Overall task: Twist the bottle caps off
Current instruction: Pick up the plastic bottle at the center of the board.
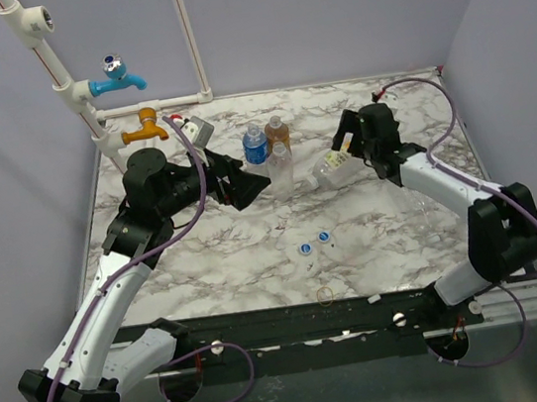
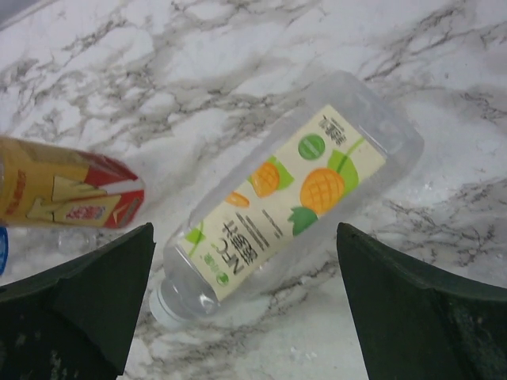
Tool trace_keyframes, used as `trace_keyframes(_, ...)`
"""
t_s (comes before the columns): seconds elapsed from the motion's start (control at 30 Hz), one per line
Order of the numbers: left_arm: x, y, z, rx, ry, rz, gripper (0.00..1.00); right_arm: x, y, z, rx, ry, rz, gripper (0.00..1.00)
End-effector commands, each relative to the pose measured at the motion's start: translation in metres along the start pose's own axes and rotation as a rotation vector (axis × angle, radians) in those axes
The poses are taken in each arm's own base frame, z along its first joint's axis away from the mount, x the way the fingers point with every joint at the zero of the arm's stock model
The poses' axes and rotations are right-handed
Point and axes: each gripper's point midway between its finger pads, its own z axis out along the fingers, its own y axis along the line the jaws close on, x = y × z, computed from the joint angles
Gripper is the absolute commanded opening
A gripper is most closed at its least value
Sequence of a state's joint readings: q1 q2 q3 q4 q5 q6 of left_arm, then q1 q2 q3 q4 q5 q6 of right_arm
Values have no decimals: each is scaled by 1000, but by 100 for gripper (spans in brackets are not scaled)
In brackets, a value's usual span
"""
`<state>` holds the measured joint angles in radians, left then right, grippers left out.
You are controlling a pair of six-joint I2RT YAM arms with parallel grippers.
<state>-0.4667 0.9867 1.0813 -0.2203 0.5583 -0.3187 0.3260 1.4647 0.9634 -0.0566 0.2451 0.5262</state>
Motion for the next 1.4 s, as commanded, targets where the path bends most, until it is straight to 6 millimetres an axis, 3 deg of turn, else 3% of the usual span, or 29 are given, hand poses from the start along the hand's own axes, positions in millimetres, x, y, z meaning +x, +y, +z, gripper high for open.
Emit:
trace_keyframes(0.0, -4, -6, -1, 31, -17, 7, 99, 0, -1, 28, 162, -18, -3, 100)
trace_keyframes(0.13, -5, -6, -2, 31, -21, 7, 99, 1, 1, 47, 278, -10, -17, 100)
trace_keyframes(0.37, -5, -6, -3, 27, -25, 13, 99, 9, 4, 68, 309, 5, -75, 100)
trace_keyframes(0.77, 0, -1, -2, 11, -20, 9, 99, 21, -1, 33, 214, 67, -210, 100)
trace_keyframes(0.93, 2, -1, -1, 13, -16, 2, 99, 7, 5, 20, 178, 60, -268, 100)
trace_keyframes(1.03, 1, -1, -1, 13, -18, 4, 99, -4, 6, 15, 211, 45, -210, 100)
trace_keyframes(1.17, 1, -2, -2, 16, -20, 3, 99, -11, 11, 17, 281, -30, -98, 100)
trace_keyframes(1.37, 1, -2, -2, 16, -19, 1, 99, -17, 24, 42, 411, -37, -76, 99)
